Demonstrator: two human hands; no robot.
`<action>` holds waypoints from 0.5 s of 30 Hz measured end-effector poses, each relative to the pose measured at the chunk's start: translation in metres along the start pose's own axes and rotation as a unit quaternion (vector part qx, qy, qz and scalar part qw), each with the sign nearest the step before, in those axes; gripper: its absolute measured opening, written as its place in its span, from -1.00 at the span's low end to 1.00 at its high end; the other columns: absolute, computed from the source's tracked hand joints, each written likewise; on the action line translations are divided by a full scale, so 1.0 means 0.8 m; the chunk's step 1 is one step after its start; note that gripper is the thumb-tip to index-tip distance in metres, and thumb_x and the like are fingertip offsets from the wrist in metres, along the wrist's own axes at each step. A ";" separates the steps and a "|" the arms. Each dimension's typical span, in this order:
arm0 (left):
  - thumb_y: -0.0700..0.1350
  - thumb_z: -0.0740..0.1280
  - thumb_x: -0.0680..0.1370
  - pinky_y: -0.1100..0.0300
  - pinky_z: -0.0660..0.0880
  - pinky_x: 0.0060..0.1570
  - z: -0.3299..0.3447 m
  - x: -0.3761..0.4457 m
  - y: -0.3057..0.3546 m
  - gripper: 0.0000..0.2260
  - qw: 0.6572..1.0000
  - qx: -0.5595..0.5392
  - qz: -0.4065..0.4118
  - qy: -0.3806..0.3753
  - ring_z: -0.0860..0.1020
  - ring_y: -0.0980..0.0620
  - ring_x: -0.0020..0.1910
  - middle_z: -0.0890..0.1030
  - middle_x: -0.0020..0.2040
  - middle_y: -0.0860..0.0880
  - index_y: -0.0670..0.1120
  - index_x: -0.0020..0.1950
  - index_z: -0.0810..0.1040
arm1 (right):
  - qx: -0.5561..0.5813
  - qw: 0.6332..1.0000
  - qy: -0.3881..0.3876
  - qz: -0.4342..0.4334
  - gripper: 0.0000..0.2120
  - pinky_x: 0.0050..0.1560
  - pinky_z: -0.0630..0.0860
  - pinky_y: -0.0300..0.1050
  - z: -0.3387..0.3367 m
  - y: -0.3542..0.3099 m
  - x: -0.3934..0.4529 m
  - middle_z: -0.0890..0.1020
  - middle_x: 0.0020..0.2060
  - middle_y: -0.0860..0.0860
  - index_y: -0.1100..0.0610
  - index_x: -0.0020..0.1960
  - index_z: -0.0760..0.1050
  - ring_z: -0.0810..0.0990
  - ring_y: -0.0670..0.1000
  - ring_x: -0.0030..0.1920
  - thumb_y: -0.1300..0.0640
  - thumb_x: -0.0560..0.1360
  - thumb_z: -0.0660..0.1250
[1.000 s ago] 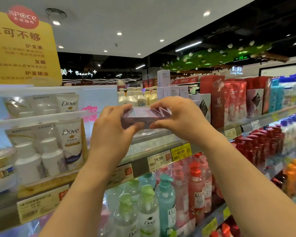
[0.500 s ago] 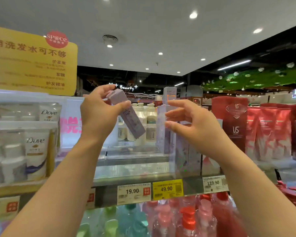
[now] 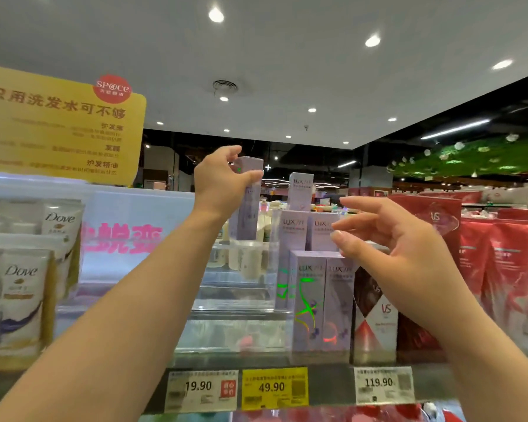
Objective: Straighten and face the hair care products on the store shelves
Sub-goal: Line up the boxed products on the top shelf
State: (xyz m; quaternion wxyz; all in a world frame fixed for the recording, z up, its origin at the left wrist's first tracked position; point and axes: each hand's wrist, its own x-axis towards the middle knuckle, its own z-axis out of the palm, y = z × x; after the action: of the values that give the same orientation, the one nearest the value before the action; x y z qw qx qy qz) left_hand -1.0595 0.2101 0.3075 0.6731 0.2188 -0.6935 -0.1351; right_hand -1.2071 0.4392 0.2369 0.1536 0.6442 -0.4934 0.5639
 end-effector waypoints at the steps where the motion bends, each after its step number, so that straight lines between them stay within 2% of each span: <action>1: -0.03 0.57 0.42 0.17 0.56 0.13 0.007 0.002 -0.004 -0.40 1.000 0.005 -0.004 -0.003 0.59 0.02 0.11 0.63 0.23 -0.10 -0.14 0.40 0.49 | 0.002 1.000 0.001 0.002 -0.65 -0.07 0.59 -0.33 -0.002 0.001 0.000 0.69 -0.06 -0.28 -0.23 0.21 0.52 0.68 -0.23 -0.01 0.02 0.47 0.46; 5: -0.03 0.57 0.42 0.17 0.55 0.13 0.027 0.005 -0.021 -0.42 0.999 -0.002 -0.038 -0.030 0.59 0.02 0.10 0.64 0.18 -0.09 -0.15 0.38 0.51 | 0.003 1.000 -0.003 0.000 -0.63 -0.05 0.62 -0.18 -0.010 0.007 0.003 0.70 -0.04 -0.25 -0.23 0.22 0.52 0.68 -0.21 0.02 0.02 0.47 0.47; 7: -0.03 0.57 0.42 0.10 0.60 0.10 0.036 0.004 -0.028 -0.43 0.995 -0.044 -0.065 -0.054 0.60 0.03 0.08 0.64 0.13 -0.06 -0.12 0.38 0.51 | -0.002 1.000 0.000 -0.001 -0.63 -0.07 0.64 -0.19 -0.012 0.012 0.003 0.70 -0.03 -0.24 -0.21 0.24 0.52 0.68 -0.21 0.03 -0.03 0.46 0.46; 10: 0.02 0.55 0.43 0.07 0.65 -0.07 0.041 0.003 -0.035 -0.43 0.987 -0.086 -0.092 -0.100 0.61 0.07 0.03 0.64 0.07 0.00 -0.02 0.39 0.48 | 0.001 1.000 0.006 -0.001 -0.64 -0.06 0.65 -0.21 -0.010 0.019 0.006 0.70 -0.03 -0.25 -0.23 0.24 0.52 0.68 -0.21 0.02 -0.06 0.46 0.44; 11: 0.04 0.54 0.44 0.09 0.65 -0.17 0.041 0.004 -0.038 -0.50 0.982 -0.096 -0.101 -0.125 0.63 0.06 -0.01 0.65 0.04 0.02 0.02 0.34 0.50 | 0.001 1.000 0.007 -0.001 -0.66 -0.03 0.65 -0.20 -0.008 0.022 0.008 0.70 -0.04 -0.25 -0.24 0.22 0.52 0.68 -0.20 0.01 -0.03 0.48 0.45; 13: 0.07 0.51 0.46 0.18 0.63 -0.35 0.040 0.005 -0.044 -0.77 0.971 -0.122 -0.124 -0.162 0.70 0.06 -0.15 0.71 -0.11 0.05 0.11 0.07 0.58 | 0.012 1.000 0.009 0.006 -0.67 -0.02 0.68 -0.06 -0.005 0.025 0.013 0.70 -0.06 -0.22 -0.24 0.21 0.53 0.70 -0.15 -0.02 0.04 0.51 0.46; 15: 0.10 0.47 0.49 0.20 0.60 -0.41 0.039 0.004 -0.048 -0.88 0.963 -0.143 -0.147 -0.177 0.71 0.09 -0.22 0.73 -0.21 0.11 0.12 -0.09 0.59 | 0.028 1.000 0.010 0.011 -0.68 0.01 0.67 0.10 -0.003 0.026 0.017 0.71 -0.06 -0.17 -0.19 0.23 0.55 0.71 -0.07 -0.01 0.04 0.52 0.47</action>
State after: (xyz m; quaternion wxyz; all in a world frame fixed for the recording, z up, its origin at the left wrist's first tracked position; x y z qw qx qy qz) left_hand -1.0861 0.1715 0.2901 0.5366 0.1923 -0.7353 -0.3668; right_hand -1.2269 0.4245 0.2421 0.1345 0.6369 -0.4830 0.5856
